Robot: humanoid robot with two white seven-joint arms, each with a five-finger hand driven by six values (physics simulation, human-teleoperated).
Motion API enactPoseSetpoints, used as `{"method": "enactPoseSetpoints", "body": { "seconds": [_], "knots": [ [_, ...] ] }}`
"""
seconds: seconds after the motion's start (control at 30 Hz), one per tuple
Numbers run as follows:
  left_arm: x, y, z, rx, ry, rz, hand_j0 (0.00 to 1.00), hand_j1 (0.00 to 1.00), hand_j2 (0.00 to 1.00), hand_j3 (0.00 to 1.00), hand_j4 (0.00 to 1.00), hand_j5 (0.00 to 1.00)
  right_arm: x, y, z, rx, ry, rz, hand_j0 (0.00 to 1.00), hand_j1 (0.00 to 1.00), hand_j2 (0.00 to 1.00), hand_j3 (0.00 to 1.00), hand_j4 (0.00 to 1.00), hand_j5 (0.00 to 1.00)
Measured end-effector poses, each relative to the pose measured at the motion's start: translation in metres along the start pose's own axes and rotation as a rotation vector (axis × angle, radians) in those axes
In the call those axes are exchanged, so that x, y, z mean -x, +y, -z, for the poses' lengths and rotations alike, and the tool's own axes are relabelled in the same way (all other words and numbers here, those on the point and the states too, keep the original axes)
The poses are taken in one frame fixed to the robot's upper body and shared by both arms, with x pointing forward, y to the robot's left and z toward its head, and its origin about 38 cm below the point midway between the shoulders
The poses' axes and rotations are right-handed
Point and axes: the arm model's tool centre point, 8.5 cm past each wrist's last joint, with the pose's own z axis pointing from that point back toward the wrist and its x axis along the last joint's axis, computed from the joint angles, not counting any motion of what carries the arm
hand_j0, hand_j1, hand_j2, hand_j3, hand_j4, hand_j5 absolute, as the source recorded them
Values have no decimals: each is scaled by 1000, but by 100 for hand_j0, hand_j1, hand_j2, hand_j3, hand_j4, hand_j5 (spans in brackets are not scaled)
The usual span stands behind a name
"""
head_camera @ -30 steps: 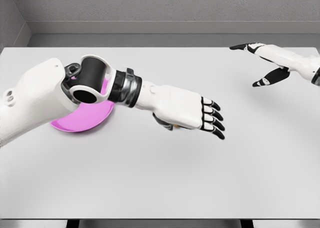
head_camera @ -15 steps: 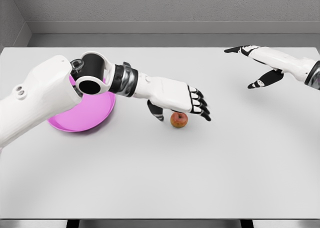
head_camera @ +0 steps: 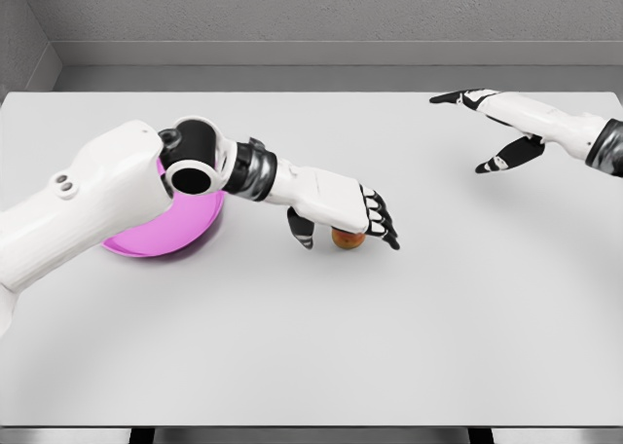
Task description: Put the apple on the plate with both arms
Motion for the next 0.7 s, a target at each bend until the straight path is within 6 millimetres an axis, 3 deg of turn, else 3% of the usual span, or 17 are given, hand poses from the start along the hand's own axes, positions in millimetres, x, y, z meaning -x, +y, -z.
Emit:
{"method": "enactPoseSetpoints", "body": {
  "seconds": [0.7],
  "knots": [
    [20,-8,13,25,43,-52,92,92,92,92,92,92,-3,5,6,-5,-13,7,100,100,100,100,100,100]
  ]
}}
